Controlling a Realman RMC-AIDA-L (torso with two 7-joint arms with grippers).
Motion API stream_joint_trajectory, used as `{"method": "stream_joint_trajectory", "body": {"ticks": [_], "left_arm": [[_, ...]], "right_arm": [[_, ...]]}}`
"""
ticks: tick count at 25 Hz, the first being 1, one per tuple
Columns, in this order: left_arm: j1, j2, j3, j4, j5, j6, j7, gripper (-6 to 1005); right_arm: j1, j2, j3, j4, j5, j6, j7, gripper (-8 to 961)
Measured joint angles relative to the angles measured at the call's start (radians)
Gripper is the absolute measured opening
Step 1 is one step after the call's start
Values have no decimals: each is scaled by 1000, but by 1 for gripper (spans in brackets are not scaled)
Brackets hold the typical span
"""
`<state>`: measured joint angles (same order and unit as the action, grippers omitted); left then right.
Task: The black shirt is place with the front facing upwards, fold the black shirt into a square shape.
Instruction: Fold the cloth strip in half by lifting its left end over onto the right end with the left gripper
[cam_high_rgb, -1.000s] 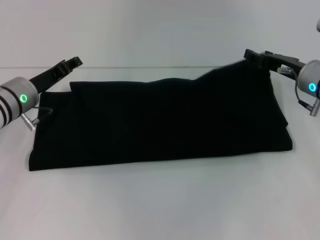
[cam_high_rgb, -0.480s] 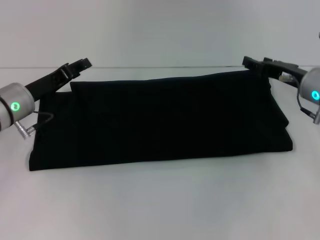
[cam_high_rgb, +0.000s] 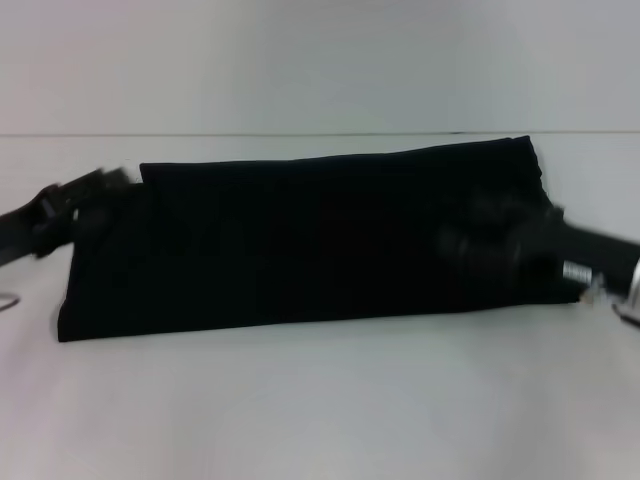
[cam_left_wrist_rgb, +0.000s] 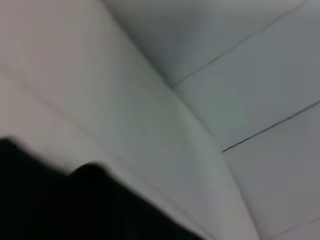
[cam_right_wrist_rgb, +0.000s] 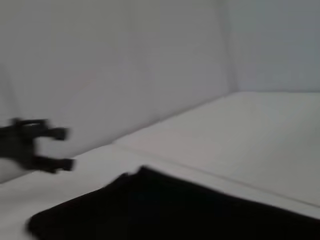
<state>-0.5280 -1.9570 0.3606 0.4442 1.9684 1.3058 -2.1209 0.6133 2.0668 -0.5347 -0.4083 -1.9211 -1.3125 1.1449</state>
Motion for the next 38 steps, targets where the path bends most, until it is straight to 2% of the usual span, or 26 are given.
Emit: {"method": "stream_joint_trajectory", "body": {"ticks": [1,4,9,12,16,26,38], "left_arm": [[15,12,16,2,2,5,-36,771],[46,26,38,30,31,42,-118,850],[74,37,34,118,176,149,-306,931],[85,45,26,154,240,209,-392,963],[95,43,23,168,294,226,-459,962],[95,38,27,141,332,155,-528,961],[80,44,32,117,340,88,-592,959]], "right_arm": [[-18,4,-10,-2,0,-27,-31,730],[-56,14,-25,-1,0,-71,-85,757],[-93,18,-46,33,0,-76,-119,945],[-104,18,-46,55,0,-70,-135,945],[-111,20,-39,67,3,-53,-138,945],[-105,24,-36,79,7,-17,-139,945],[-102,27,-45,88,5,-5,-140,945]]}}
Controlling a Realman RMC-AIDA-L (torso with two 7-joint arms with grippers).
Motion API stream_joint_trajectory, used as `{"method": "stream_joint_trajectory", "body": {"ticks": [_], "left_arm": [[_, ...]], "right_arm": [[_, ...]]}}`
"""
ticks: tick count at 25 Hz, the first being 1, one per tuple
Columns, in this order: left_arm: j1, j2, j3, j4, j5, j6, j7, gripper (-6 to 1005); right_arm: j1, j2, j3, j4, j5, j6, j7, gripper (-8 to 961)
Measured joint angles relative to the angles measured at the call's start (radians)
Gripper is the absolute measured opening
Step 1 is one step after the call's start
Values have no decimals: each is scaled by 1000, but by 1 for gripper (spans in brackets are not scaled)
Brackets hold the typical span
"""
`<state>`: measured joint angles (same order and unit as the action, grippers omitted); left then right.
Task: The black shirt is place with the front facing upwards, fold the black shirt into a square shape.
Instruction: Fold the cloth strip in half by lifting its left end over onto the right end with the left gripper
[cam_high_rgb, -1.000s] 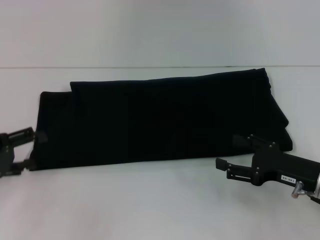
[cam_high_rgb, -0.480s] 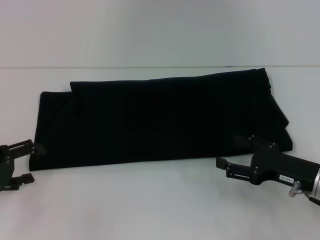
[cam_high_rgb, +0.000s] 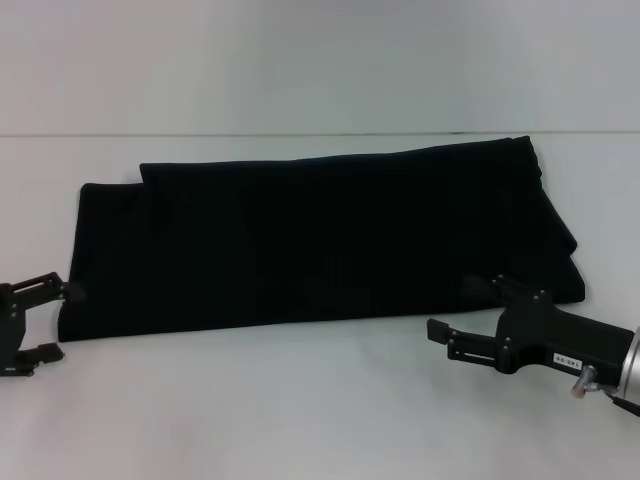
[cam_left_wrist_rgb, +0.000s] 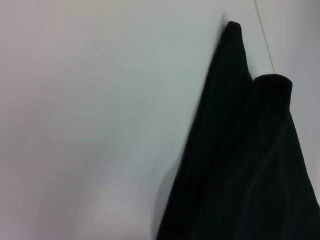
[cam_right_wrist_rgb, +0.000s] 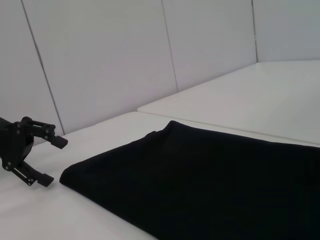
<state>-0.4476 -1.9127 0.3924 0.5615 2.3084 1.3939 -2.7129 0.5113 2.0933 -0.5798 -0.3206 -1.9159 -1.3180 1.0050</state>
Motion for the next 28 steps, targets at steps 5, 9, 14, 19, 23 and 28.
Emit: {"method": "stream_joint_trajectory", "body": {"ticks": [5,9,14,19,23,28], "left_arm": [[-8,2,0,-2,24,-18,-16,959],[-19,3,1,-24,26,-39,-19,959],[-26,4,2,-35,26,-56,-17,959],[-37,5,2,-45,26,-72,-18,960],[-46,2,2,-51,26,-89,-17,960],[-64,-2,2,-51,26,-110,-17,960]], "right_arm": [[1,1,0,0,-2,3,-1,945],[1,1,0,0,-3,3,-2,945],[1,0,-1,1,-3,4,-2,945],[2,0,-2,3,-3,4,-3,944],[4,0,-2,10,-3,8,-5,944],[7,0,-2,13,-3,13,-6,944]]}}
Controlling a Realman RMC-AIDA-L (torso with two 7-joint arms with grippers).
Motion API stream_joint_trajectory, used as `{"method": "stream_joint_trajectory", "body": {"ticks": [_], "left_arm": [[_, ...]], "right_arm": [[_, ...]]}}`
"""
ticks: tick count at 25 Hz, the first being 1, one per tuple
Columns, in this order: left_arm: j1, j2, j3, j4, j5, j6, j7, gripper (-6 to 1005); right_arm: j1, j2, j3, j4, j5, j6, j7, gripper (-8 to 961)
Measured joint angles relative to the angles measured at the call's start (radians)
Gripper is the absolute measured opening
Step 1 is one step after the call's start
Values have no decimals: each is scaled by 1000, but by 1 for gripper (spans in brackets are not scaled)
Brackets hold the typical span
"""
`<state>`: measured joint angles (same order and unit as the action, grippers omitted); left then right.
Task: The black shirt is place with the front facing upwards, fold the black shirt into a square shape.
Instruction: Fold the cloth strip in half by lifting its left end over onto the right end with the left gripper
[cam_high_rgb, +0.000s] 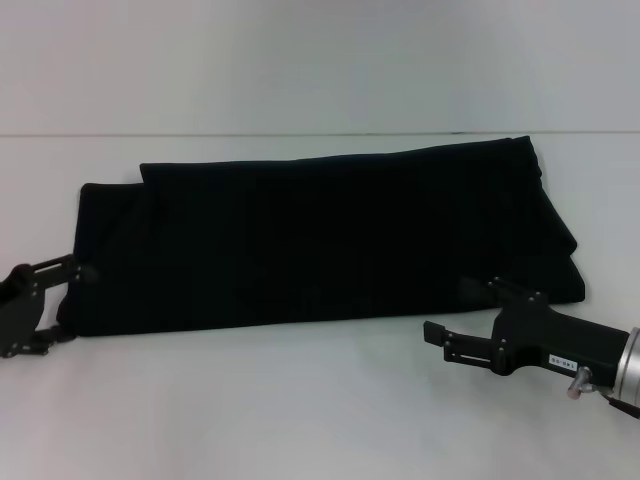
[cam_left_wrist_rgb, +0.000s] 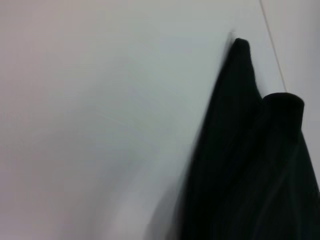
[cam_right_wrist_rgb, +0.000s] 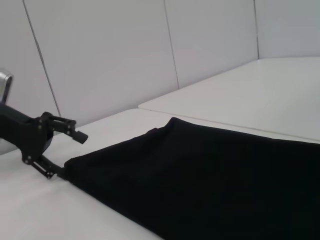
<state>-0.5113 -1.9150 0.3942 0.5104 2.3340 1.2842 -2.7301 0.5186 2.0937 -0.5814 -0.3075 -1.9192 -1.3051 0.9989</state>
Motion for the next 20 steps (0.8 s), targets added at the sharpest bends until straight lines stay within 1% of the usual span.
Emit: {"method": "stream_joint_trajectory", "body": {"ticks": [9,12,18,20], "left_arm": [[-61,1,13,-38,-1,-45,24,959],[-67,0,47,-36,-1,-51,28,946],[-68,-1,59,-25,-1,-50,37,908],[-68,-3,64,-11,-5,-42,66,895]], "right_arm": [[7,0,0,6,-1,2,0,944],[12,0,0,10,-1,7,0,944],[16,0,0,11,-1,13,0,944],[17,0,0,12,-1,13,0,944]]}}
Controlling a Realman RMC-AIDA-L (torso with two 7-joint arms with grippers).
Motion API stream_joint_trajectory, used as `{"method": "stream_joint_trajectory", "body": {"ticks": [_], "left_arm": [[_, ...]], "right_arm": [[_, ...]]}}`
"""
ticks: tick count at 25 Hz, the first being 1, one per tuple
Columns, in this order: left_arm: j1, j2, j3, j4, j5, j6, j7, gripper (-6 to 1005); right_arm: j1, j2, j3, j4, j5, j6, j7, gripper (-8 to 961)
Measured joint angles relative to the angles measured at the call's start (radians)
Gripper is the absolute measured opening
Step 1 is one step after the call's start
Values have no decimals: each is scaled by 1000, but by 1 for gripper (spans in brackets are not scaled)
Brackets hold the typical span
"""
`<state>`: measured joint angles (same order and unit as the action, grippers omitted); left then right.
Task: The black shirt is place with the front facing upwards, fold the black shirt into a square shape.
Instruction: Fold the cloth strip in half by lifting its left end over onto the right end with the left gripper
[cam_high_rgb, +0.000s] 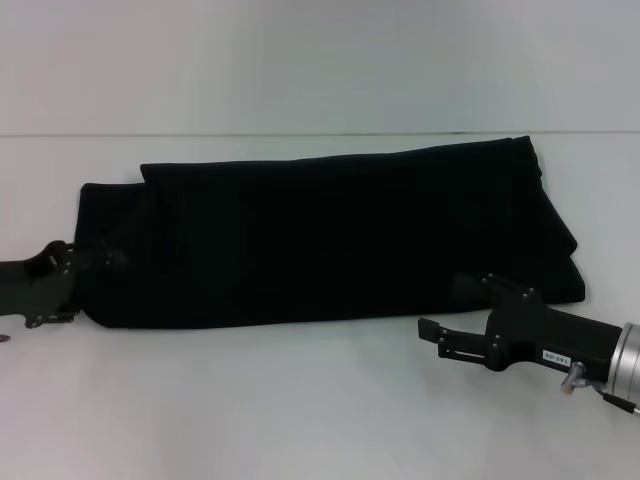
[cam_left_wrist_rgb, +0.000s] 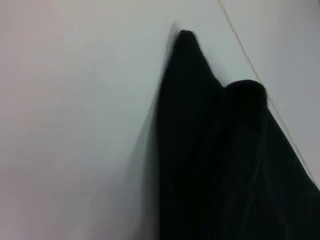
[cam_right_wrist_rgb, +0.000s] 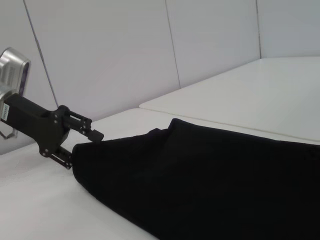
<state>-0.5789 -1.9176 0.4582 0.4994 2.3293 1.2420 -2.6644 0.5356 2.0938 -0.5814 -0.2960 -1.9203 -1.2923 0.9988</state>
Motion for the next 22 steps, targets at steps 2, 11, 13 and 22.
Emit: {"method": "stream_joint_trajectory", "body": {"ticks": [2,11,13,22], "left_arm": [[0,-4,3,13,0,7,24,848],[-1,-11,28,19,3,-5,32,536],[0,-11,28,22,2,-6,33,477],[-3,-11,22,25,-8,-8,60,152]], "right_arm": [[1,0,0,0,1,0,1,944],[1,0,0,0,1,0,6,944],[2,0,0,0,1,0,6,944],[5,0,-27,-5,-35,-1,-5,945]]}}
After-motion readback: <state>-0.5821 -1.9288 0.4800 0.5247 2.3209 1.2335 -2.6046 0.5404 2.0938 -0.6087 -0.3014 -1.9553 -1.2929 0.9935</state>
